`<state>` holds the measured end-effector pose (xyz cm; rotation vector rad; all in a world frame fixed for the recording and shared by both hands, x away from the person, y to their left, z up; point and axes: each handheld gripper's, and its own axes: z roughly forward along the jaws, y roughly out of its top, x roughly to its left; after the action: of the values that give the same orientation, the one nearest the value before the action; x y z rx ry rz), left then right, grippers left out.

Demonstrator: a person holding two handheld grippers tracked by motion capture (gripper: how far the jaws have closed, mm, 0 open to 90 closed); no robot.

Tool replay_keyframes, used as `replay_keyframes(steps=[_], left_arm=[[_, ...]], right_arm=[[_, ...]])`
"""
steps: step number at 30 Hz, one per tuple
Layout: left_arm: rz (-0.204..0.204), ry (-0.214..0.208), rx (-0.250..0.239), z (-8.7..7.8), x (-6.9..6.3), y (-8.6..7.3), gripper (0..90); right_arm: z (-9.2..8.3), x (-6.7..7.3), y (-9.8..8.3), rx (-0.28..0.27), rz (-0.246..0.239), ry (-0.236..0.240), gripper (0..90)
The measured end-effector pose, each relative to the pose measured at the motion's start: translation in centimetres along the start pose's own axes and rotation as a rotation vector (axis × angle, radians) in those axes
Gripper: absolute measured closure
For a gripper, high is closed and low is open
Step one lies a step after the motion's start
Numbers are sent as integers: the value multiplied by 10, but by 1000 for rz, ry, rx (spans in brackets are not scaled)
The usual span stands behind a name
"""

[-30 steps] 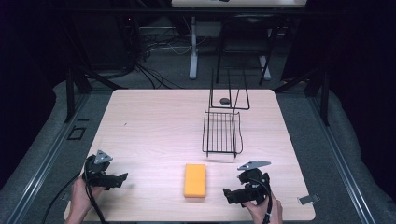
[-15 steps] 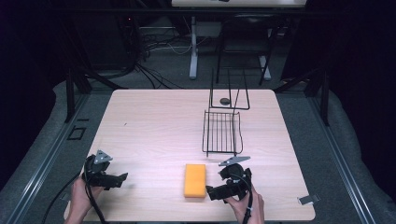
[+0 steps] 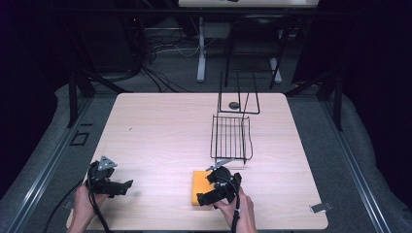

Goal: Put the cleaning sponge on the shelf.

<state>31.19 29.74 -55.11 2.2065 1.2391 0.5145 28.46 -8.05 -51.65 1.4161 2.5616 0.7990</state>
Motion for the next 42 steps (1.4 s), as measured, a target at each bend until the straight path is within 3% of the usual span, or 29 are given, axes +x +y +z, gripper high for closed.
replay_keyframes(steps=[6, 14, 17, 26, 35, 42], left_arm=[[2, -3, 0, 0, 0, 0, 19], [7, -17, -7, 1, -1, 0, 19], [6, -17, -8, 1, -1, 0, 19], [9, -16, -7, 1, -1, 0, 19], [13, -19, -5, 1, -1, 0, 19], [17, -21, 0, 1, -2, 0, 19]], right_arm=[[20, 1, 7, 52, 25, 19, 0], [39, 9, 16, 110, 13, -17, 0], [44, 13, 18, 97, 16, -33, 0], [49, 20, 21, 137, -30, -102, 0], [49, 19, 21, 170, -42, -90, 56], [48, 18, 19, 150, -50, -89, 151]])
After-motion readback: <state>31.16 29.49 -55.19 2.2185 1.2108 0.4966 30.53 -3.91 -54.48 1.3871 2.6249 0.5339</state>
